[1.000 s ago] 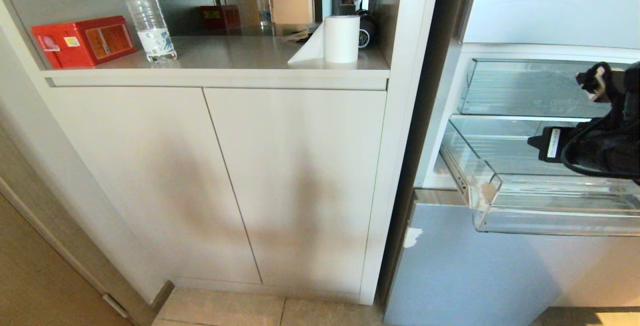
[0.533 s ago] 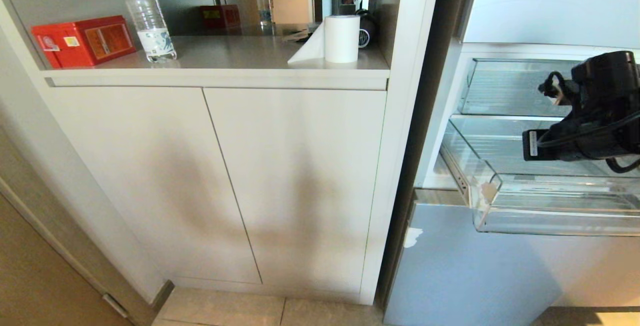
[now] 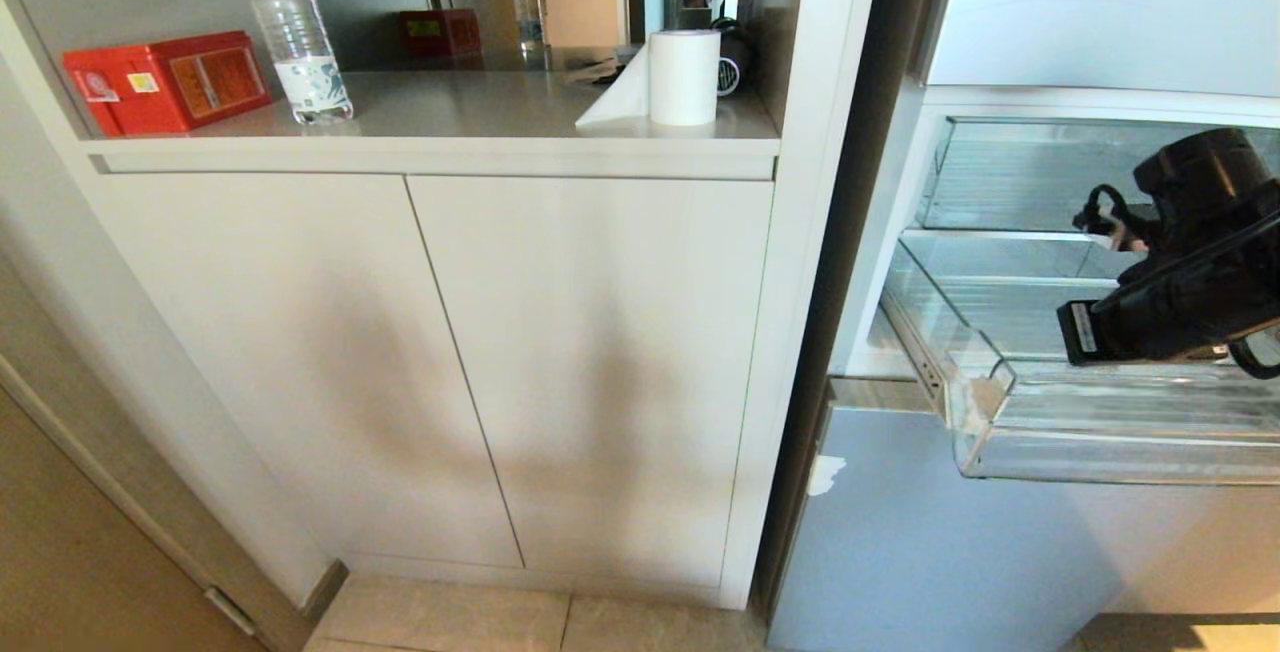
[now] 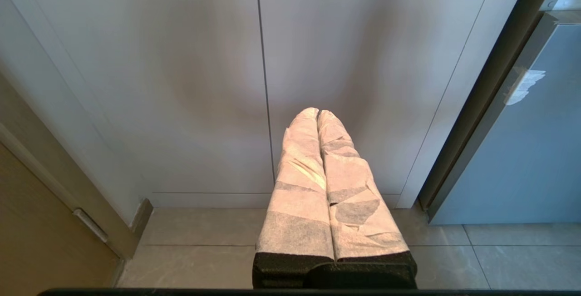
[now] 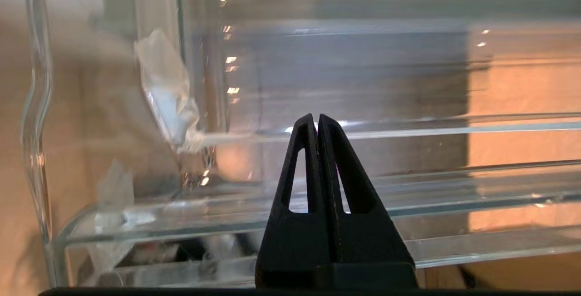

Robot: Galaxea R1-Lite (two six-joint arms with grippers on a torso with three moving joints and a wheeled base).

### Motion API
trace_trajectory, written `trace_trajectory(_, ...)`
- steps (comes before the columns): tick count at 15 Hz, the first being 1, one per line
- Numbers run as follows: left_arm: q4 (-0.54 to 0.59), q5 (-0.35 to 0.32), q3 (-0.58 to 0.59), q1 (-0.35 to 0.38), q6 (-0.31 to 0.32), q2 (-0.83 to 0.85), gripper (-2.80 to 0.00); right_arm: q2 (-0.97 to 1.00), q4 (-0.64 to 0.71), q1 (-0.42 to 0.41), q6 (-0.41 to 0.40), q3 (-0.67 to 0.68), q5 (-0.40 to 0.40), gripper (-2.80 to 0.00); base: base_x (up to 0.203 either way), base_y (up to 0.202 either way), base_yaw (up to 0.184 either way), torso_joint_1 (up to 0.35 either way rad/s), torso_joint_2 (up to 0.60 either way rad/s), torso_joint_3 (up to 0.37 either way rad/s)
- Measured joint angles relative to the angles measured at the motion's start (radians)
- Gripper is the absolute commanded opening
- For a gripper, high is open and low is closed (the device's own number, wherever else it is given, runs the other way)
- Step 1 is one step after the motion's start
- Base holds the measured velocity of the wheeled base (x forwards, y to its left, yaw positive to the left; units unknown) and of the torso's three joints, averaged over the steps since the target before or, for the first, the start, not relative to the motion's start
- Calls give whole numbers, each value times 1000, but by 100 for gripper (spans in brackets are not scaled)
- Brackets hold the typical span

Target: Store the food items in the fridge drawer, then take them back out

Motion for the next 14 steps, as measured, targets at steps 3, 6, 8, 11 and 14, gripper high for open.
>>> trace_trajectory(3, 0, 0, 0, 0, 0, 0, -280, -58, 103, -19, -1, 1, 71, -280, 0, 0, 0, 0, 0, 0)
trace_trajectory(6, 0, 0, 0, 0, 0, 0, -280, -88, 124, -30, -2, 18, 77, -280, 0, 0, 0, 0, 0, 0)
trace_trajectory(8, 0, 0, 0, 0, 0, 0, -280, -104, 124, -33, 7, 31, 82, -280, 0, 0, 0, 0, 0, 0)
trace_trajectory(11, 0, 0, 0, 0, 0, 0, -280, -150, 102, -35, 26, 36, 130, -280, 0, 0, 0, 0, 0, 0)
trace_trajectory(14, 0, 0, 0, 0, 0, 0, -280, -240, 62, -35, 58, 39, 136, -280, 0, 0, 0, 0, 0, 0)
